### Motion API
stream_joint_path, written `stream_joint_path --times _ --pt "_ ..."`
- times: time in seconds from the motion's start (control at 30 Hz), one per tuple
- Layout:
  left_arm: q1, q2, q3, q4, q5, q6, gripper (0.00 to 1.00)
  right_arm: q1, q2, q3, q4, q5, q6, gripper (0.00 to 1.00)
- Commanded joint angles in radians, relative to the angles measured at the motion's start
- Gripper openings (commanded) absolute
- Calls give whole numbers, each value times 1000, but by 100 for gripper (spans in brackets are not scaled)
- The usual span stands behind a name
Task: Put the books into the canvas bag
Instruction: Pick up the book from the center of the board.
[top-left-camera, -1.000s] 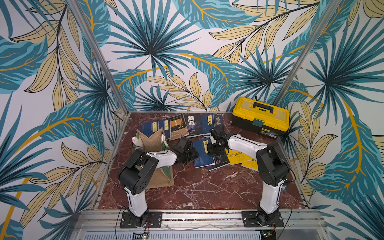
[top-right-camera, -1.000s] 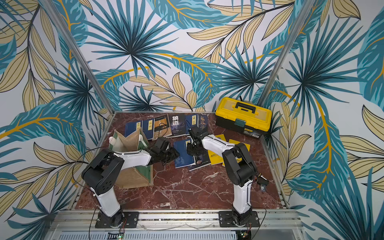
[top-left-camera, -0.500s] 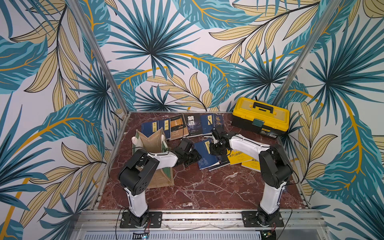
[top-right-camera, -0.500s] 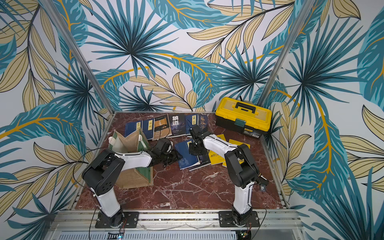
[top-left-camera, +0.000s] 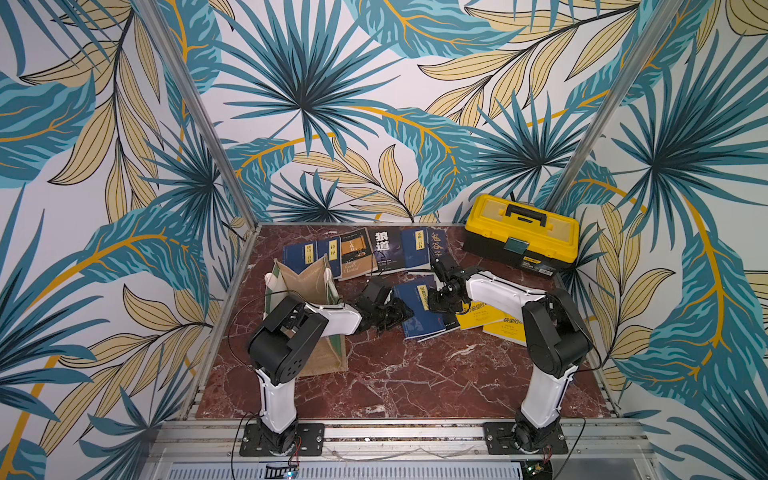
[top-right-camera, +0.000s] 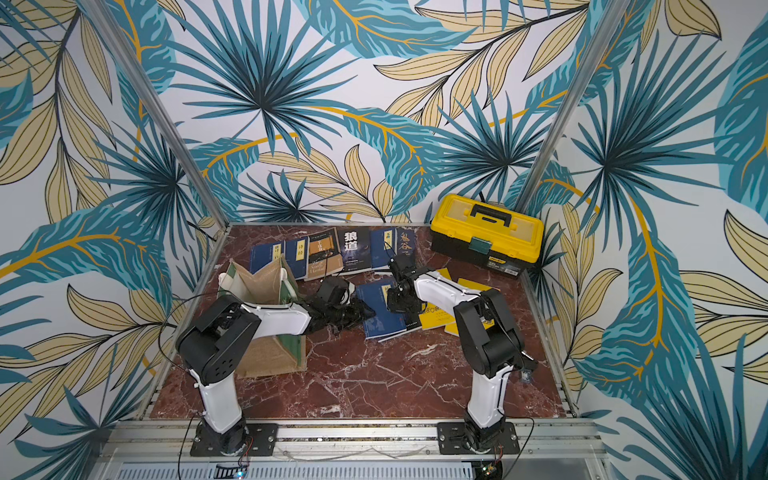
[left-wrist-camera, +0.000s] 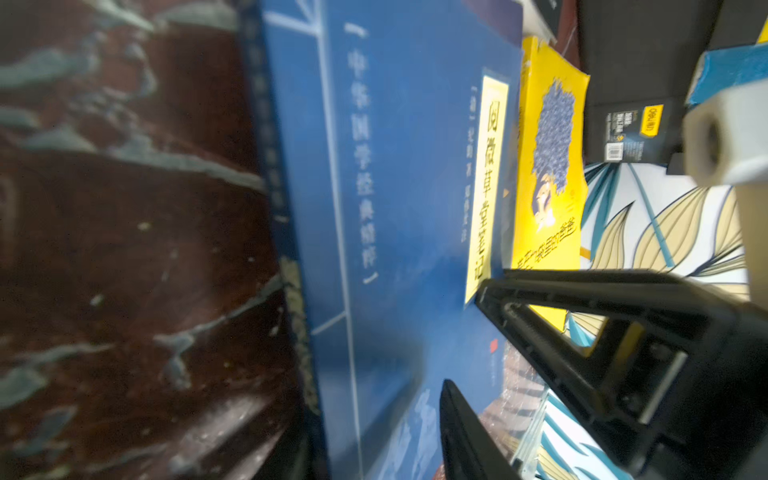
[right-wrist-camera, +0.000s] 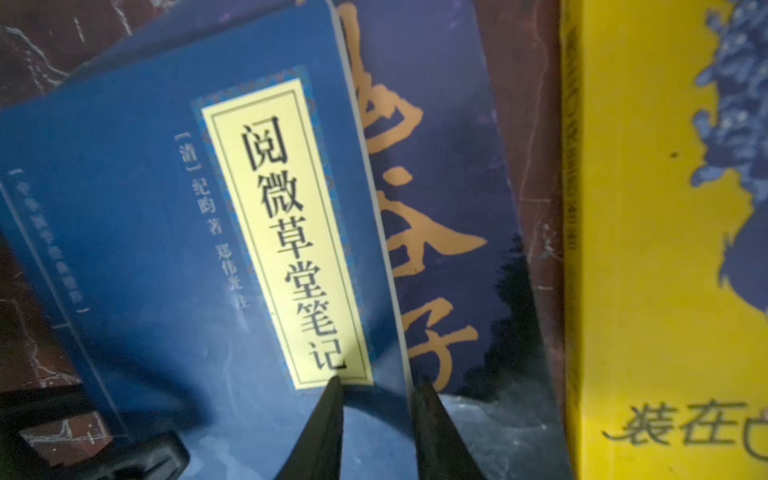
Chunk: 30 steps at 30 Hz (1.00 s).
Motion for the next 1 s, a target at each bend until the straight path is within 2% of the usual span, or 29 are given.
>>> stream_joint_path --times 0.0,0.33,0.47,0.73,0.97 --pt "-7 -36 -12 127 33 -16 30 8 4 -43 -23 -60 0 30" --pt "-5 -143 -19 126 31 -3 0 9 -84 -15 -47 -87 4 32" --pt "-5 -211 -7 70 20 38 0 8 -172 27 -96 -69 -7 36" --pt "11 -427 110 -356 -103 221 0 13 -313 91 -139 -78 34 42" --pt "30 -687 192 -689 -267 375 0 51 -384 128 -92 -82 81 43"
